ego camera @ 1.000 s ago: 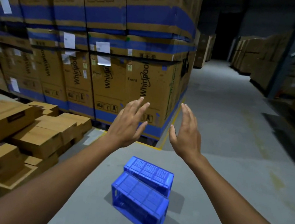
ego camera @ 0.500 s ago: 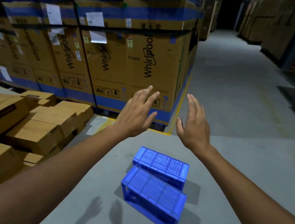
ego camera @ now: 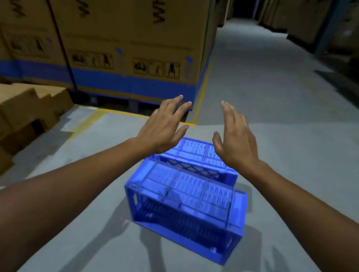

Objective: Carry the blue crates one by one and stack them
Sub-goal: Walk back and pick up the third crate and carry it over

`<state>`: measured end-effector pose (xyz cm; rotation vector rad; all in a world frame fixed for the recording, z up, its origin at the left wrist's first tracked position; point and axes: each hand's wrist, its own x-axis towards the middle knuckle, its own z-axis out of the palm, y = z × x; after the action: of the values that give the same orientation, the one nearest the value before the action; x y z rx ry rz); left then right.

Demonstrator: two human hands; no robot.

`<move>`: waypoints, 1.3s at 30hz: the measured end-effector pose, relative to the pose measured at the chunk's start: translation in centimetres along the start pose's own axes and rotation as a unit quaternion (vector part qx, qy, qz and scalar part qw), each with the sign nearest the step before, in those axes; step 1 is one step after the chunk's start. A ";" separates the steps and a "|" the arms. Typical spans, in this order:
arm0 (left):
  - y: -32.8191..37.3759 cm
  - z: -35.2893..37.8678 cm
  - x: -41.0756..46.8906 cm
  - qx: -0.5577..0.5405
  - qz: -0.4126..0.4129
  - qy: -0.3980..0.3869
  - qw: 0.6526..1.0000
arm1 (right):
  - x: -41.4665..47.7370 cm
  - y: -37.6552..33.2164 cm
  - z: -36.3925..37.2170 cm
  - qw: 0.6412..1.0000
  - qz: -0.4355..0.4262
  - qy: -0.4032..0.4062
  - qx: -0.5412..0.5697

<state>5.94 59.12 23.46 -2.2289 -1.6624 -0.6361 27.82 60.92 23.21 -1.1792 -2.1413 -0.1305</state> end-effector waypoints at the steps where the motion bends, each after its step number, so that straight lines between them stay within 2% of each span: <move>1: -0.2 3.3 -1.3 -0.002 0.012 -0.005 1.000 | -1.8 0.8 2.6 1.000 0.000 -0.004 -0.004; 4: -0.8 12.1 -5.3 -0.012 0.042 -0.019 0.999 | -6.4 3.0 9.7 1.000 -0.004 -0.013 -0.012; 7: -1.3 19.2 -8.5 -0.042 0.026 -0.039 0.998 | -10.5 4.6 15.3 1.000 0.001 -0.027 -0.016; 10: -1.7 24.8 -11.1 -0.096 0.018 -0.123 0.988 | -14.1 6.2 20.0 0.998 -0.008 -0.062 -0.005; 12: -2.0 27.7 -13.2 -0.090 0.032 -0.241 0.966 | -16.5 7.0 22.9 0.983 -0.020 -0.179 -0.019; 13: -2.2 28.8 -14.3 -0.054 0.040 -0.304 0.950 | -17.8 7.3 24.1 0.964 -0.024 -0.259 -0.051; 14: -2.3 29.8 -15.1 -0.002 0.050 -0.342 0.938 | -18.9 7.7 25.1 0.939 -0.027 -0.328 -0.097; 15: -2.4 30.4 -15.7 0.046 0.061 -0.349 0.934 | -19.7 8.0 25.9 0.919 -0.030 -0.368 -0.139; 17: -2.6 30.5 -15.8 0.091 0.073 -0.314 0.942 | -20.2 8.1 26.7 0.914 -0.024 -0.364 -0.175; 20: -3.1 30.0 -14.9 0.085 0.090 -0.263 0.957 | -19.3 7.7 26.6 0.926 -0.016 -0.331 -0.180; 24: -3.1 29.5 -15.0 0.073 0.093 -0.245 0.962 | -18.5 6.9 26.7 0.927 0.009 -0.328 -0.182; 26: -2.8 29.2 -15.7 0.071 0.041 -0.230 0.970 | -18.1 6.6 26.5 0.925 0.011 -0.336 -0.178; 27: -2.6 29.0 -16.0 0.067 -0.010 -0.202 0.977 | -17.8 6.4 26.1 0.925 0.019 -0.341 -0.169; 29: -1.5 27.8 -16.0 0.020 -0.181 -0.105 0.978 | -16.9 5.7 24.7 0.926 0.061 -0.346 -0.138; 30: -0.7 27.1 -15.5 -0.033 -0.301 -0.071 0.950 | -16.3 5.1 23.6 0.923 0.088 -0.353 -0.123; 31: 0.1 26.3 -14.4 -0.138 -0.439 -0.044 0.887 | -15.8 4.4 22.4 0.918 0.113 -0.365 -0.108; 32: 1.0 25.3 -13.0 -0.287 -0.572 -0.014 0.768 | -15.4 3.7 21.2 0.910 0.132 -0.380 -0.098; 33: 1.9 24.2 -11.3 -0.447 -0.650 0.013 0.614 | -15.1 2.9 19.9 0.902 0.146 -0.395 -0.093; 34: 2.6 23.5 -10.1 -0.560 -0.671 0.035 0.486 | -14.9 2.2 18.6 0.895 0.159 -0.406 -0.091; 35: 3.4 22.6 -9.2 -0.611 -0.667 0.054 0.422 | -14.7 1.3 17.2 0.890 0.172 -0.413 -0.090; 36: 4.0 21.9 -8.2 -0.616 -0.662 0.064 0.422 | -14.3 0.6 15.5 0.887 0.187 -0.413 -0.088; 38: 5.5 18.0 -6.3 -0.576 -0.656 0.057 0.483 | -12.8 -0.9 11.7 0.884 0.214 -0.407 -0.082; 39: 6.2 15.9 -5.0 -0.561 -0.655 0.049 0.504 | -11.6 -1.5 9.4 0.884 0.223 -0.404 -0.079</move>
<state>13.43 60.73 7.44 -0.3855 -3.1375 -2.6706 25.97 55.42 9.33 -2.0575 -2.4748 0.4860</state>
